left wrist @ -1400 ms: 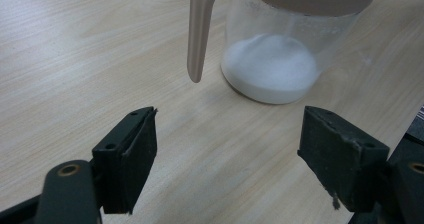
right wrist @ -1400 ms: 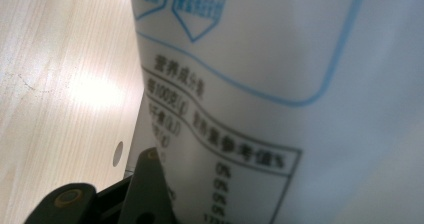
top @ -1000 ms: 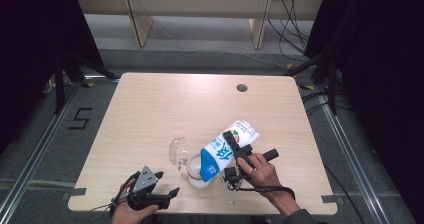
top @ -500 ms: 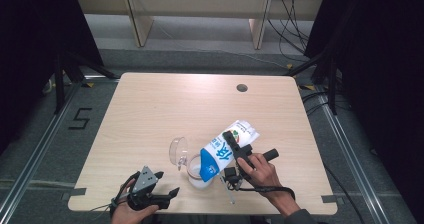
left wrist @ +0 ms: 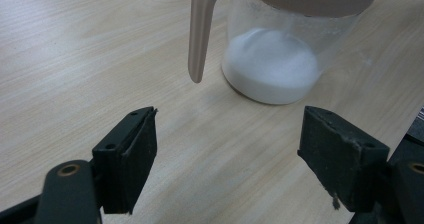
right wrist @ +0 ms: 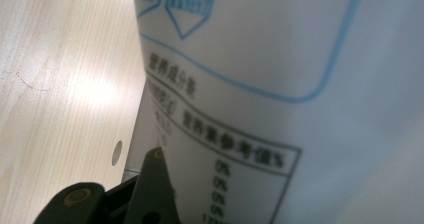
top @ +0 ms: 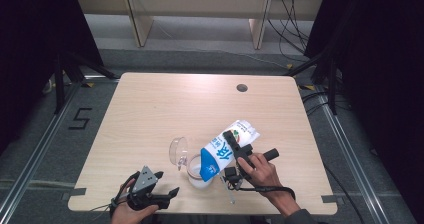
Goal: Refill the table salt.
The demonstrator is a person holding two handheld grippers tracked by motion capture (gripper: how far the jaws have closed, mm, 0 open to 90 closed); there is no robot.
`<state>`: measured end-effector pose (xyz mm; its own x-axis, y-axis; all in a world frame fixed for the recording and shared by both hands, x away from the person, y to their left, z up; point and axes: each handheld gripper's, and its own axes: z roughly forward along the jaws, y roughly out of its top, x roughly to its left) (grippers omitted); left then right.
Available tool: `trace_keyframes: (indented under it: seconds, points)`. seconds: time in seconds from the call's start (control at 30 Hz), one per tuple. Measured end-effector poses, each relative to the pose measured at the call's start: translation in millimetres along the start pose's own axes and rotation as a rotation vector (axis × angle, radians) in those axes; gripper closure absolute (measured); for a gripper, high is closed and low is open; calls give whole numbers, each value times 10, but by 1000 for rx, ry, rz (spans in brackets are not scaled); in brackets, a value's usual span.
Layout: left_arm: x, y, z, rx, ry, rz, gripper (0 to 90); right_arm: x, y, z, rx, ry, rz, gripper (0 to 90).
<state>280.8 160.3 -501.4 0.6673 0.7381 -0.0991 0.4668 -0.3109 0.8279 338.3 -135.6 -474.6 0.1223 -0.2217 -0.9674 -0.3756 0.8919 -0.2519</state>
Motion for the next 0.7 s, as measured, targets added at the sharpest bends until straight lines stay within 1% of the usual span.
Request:
trace_keyframes:
  seconds: [0.13,0.17,0.27,0.3,0.43,0.63,0.67,0.7]
  points:
    - [0,0,1,-1,0,-1,228,4,-10,-7,10,2,7,652]
    - [1,0,1,-1,0,-1,228,-4,-7,0,4,-4,5,653]
    - [1,0,1,-1,0,-1,228,4,-9,-6,9,3,5,653]
    - [1,0,0,-2,0,0,228,-1,-4,0,4,-3,5,653]
    - [2,1,1,-1,0,0,228,1,-2,-1,2,-2,-3,656]
    - [0,0,-1,0,0,0,228,3,-3,1,5,-2,-2,657]
    - [0,1,-1,-1,1,0,228,-13,0,4,-3,-8,-23,657]
    - [1,0,0,-1,0,-1,228,12,-2,-2,8,-4,8,657]
